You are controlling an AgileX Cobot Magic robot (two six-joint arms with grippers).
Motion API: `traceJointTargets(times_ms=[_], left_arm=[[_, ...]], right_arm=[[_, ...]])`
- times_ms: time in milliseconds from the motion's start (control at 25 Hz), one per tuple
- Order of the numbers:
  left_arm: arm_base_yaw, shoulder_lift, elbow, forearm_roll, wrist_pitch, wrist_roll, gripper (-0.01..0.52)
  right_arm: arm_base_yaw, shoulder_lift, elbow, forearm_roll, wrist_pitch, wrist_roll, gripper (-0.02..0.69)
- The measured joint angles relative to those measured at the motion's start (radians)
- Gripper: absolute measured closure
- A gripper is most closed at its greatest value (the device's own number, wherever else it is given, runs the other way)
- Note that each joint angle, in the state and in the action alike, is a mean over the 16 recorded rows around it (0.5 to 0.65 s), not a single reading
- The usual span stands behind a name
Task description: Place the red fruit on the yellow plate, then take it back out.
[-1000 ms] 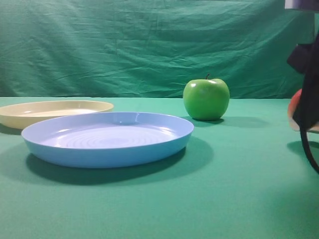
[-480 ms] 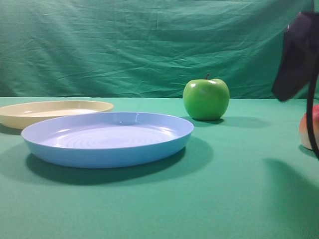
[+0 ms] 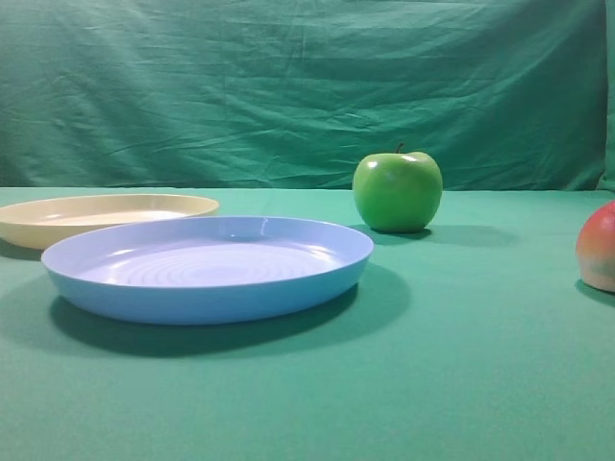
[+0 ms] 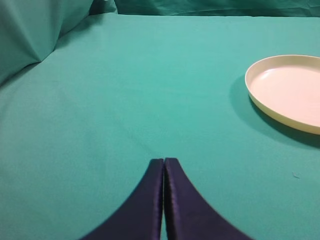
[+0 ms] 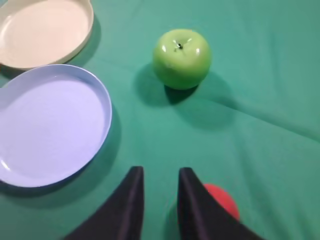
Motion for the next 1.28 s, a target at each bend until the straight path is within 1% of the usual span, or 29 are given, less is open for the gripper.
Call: traceJointTargets(times_ms=[160, 280, 720, 1000, 1120, 1280], left_arm=[[0.000, 0.000, 0.000, 0.000, 0.000, 0.000, 0.514], [0.000, 0.000, 0.000, 0.000, 0.000, 0.000, 0.514], [0.000, 0.000, 0.000, 0.000, 0.000, 0.000, 0.514], [0.000, 0.000, 0.000, 0.000, 0.000, 0.000, 0.514], [0.000, 0.000, 0.000, 0.000, 0.000, 0.000, 0.514], [0.000, 0.000, 0.000, 0.000, 0.000, 0.000, 0.514]], right_arm=[[0.000, -0.120, -0.014, 0.000, 0.082, 0.008, 0.629], [0.000, -0.211, -0.016, 0.000, 0.119, 0.015, 0.659], [0.000, -0.530, -0.004, -0.016, 0.216, 0.058, 0.665], [0.000, -0.677, 0.010, -0.094, 0.274, 0.135, 0.665], [-0.011, -0.718, 0.022, -0.143, 0.272, 0.175, 0.665], [-0.057, -0.760, 0.060, -0.204, 0.228, 0.222, 0.665]])
